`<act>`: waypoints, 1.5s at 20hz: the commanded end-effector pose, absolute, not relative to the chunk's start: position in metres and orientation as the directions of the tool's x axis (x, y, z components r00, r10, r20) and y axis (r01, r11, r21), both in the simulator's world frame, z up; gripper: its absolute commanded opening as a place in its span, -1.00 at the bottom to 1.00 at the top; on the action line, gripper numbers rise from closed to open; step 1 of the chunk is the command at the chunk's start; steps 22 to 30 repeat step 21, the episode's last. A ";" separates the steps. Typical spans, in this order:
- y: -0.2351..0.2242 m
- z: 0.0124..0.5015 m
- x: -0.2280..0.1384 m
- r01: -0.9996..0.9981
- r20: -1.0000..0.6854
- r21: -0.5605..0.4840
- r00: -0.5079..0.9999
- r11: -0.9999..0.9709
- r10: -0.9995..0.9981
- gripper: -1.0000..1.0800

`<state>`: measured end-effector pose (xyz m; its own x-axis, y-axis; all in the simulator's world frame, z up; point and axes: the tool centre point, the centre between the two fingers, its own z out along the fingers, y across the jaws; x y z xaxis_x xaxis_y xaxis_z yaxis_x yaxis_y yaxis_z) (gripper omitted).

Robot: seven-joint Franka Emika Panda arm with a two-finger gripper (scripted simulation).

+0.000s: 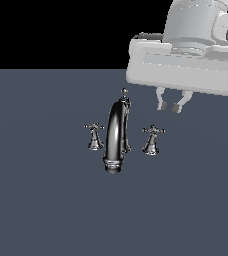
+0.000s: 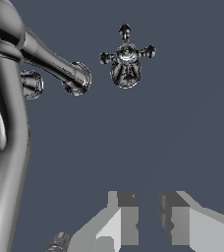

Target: Turn on the faucet by rotating a designated handle.

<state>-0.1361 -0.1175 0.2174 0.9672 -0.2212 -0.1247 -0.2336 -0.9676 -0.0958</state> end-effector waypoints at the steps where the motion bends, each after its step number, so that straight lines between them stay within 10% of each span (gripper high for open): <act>1: -0.122 0.185 -0.123 -0.327 -0.124 -0.107 0.941 -0.939 -0.314 -0.59; 3: -0.139 0.185 -0.086 -0.297 -0.049 -0.026 0.954 -0.955 -0.295 -0.46; 5: -0.161 0.141 -0.107 -0.432 -0.090 -0.045 0.900 -0.901 -0.427 0.08; 6: -0.137 0.137 -0.083 -0.420 -0.075 -0.043 0.906 -0.906 -0.417 -0.17; 8: -0.142 0.114 -0.094 -0.507 -0.106 -0.070 0.860 -0.859 -0.499 0.19; 9: -0.118 0.114 -0.064 -0.473 -0.062 -0.082 0.881 -0.877 -0.469 -0.60; 10: -0.119 0.102 -0.056 -0.524 -0.050 -0.083 0.852 -0.847 -0.522 -0.41; 11: -0.128 0.102 -0.035 -0.552 -0.008 -0.083 0.833 -0.830 -0.554 0.52; 13: -0.252 0.101 -0.063 -0.689 0.052 -0.013 0.723 -0.724 -0.689 0.30; 14: -0.243 0.096 -0.049 -0.754 0.052 -0.045 0.653 -0.655 -0.755 -0.79; 17: -0.285 0.100 -0.069 -0.708 0.094 0.008 0.704 -0.707 -0.704 -0.74; 18: -0.248 0.096 -0.029 -0.770 0.096 -0.027 0.632 -0.637 -0.769 0.47; 19: -0.292 0.099 -0.066 -0.825 0.094 -0.062 0.555 -0.561 -0.827 0.47; 20: -0.307 0.099 -0.070 -0.802 0.126 -0.008 0.591 -0.597 -0.797 -0.90; 21: -0.283 0.099 -0.050 -0.784 0.127 -0.046 0.610 -0.619 -0.782 0.70; 30: -0.283 0.099 -0.050 -0.784 0.127 -0.046 0.610 -0.619 -0.782 0.70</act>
